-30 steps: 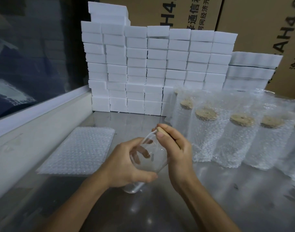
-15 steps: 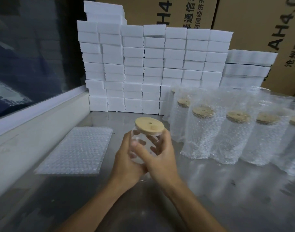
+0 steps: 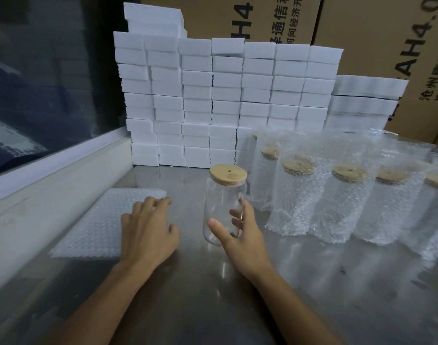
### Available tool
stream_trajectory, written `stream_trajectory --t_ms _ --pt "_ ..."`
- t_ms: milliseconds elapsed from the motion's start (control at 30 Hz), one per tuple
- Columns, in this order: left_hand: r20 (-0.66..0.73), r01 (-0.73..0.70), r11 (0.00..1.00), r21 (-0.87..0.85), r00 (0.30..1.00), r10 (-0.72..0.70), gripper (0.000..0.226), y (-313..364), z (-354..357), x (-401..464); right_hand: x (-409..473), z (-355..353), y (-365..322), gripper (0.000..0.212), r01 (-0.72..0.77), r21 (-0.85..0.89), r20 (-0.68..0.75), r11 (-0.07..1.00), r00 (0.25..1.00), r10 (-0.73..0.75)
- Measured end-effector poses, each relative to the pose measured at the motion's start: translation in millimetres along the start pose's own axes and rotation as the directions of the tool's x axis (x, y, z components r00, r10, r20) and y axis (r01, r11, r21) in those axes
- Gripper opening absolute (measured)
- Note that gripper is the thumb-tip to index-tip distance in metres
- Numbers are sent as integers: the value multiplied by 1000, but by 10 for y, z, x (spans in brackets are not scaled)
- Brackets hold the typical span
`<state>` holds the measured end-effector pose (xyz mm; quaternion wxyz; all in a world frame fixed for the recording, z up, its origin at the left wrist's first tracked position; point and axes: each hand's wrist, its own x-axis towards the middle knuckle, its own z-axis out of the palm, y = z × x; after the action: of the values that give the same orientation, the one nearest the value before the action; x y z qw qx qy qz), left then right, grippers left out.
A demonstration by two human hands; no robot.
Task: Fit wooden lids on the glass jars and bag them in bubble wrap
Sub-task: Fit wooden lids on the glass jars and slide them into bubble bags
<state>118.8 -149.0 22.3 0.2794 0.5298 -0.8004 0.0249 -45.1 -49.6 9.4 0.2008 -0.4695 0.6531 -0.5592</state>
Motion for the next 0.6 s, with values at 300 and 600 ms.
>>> stream_trajectory --t_ms 300,600 --pt "77 144 966 217 984 -163 14 -194 57 51 -7 -28 -8 46 -74 -141 -394 987 919 12" --pt "111 131 991 -20 986 -128 19 -236 -15 74 -18 27 17 17 65 -92 -328 994 940 -92"
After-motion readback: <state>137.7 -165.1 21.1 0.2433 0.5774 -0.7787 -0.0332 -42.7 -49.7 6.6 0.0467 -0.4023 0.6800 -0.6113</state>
